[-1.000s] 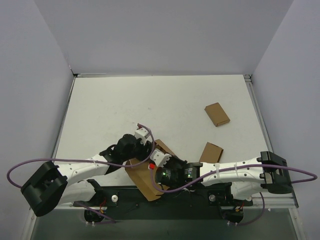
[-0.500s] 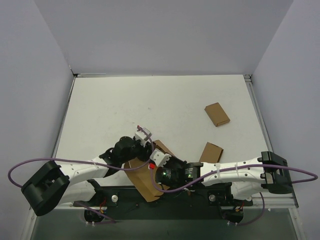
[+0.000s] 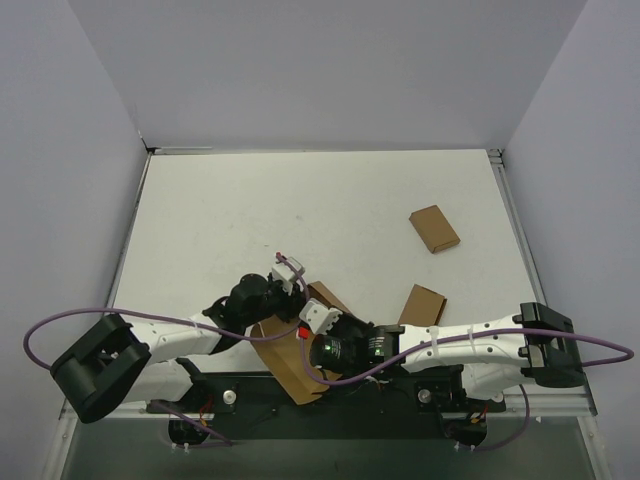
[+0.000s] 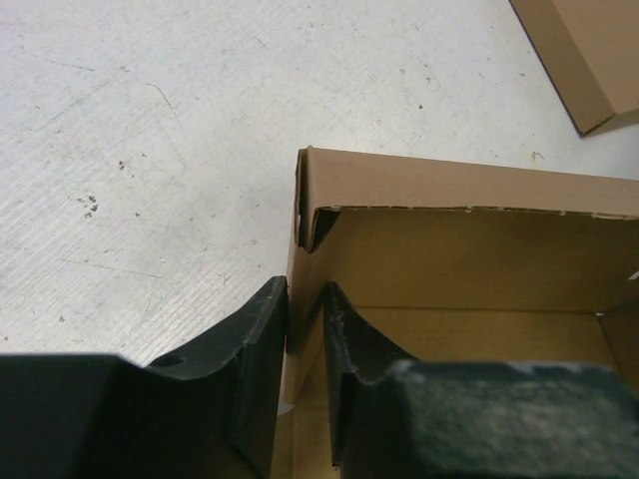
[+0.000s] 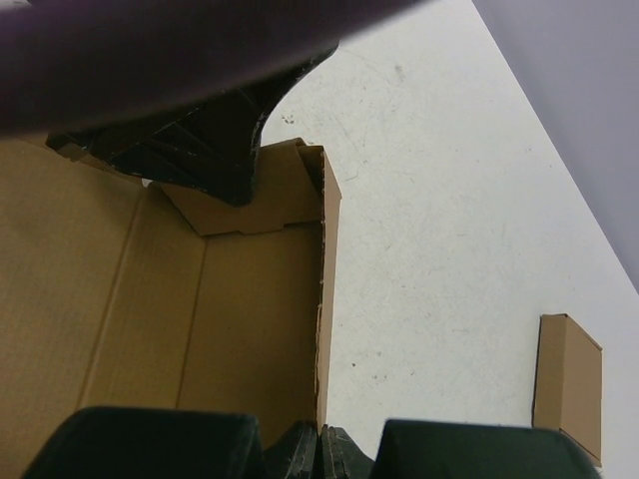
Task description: Fold the paper box
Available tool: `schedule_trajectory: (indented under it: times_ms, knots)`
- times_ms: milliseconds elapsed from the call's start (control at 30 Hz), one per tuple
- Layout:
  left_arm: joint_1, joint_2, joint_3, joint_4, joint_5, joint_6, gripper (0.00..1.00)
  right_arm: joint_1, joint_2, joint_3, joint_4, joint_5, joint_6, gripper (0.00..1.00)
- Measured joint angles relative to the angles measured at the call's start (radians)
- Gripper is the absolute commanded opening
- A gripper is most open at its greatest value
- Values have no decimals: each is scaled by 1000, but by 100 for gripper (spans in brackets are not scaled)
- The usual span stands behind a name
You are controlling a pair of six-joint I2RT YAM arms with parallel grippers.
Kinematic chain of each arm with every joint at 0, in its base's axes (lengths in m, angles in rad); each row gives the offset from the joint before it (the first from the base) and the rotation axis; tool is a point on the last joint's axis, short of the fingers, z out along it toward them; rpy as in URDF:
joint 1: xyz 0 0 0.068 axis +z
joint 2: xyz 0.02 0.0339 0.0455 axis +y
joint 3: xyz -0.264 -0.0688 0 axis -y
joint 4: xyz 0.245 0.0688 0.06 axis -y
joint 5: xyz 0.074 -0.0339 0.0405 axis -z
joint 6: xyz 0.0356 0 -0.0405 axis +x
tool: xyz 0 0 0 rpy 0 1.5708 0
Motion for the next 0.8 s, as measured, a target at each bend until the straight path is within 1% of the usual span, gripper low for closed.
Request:
schedule_trajectory:
  times_ms: [33,67,100,200,433,800]
  knots:
    - [0,6,0,8,-6,-1,24,0,0,0,0,0,0,0]
    - [0,11,0,13,-14,-2,19,0,0,0,-1,1,0,0]
    - [-2,14,0,16,-23,-4,16,0,0,0,-1,1,0,0]
    - [-38,18,0,20,-92,-6,8,0,0,0,0,8,0,0]
    - [-150,46,25,14,-310,-19,4,0,0,0,-8,15,8,0]
    - [-258,101,56,14,-557,-97,4,-2,0,-10,-8,34,30,0]
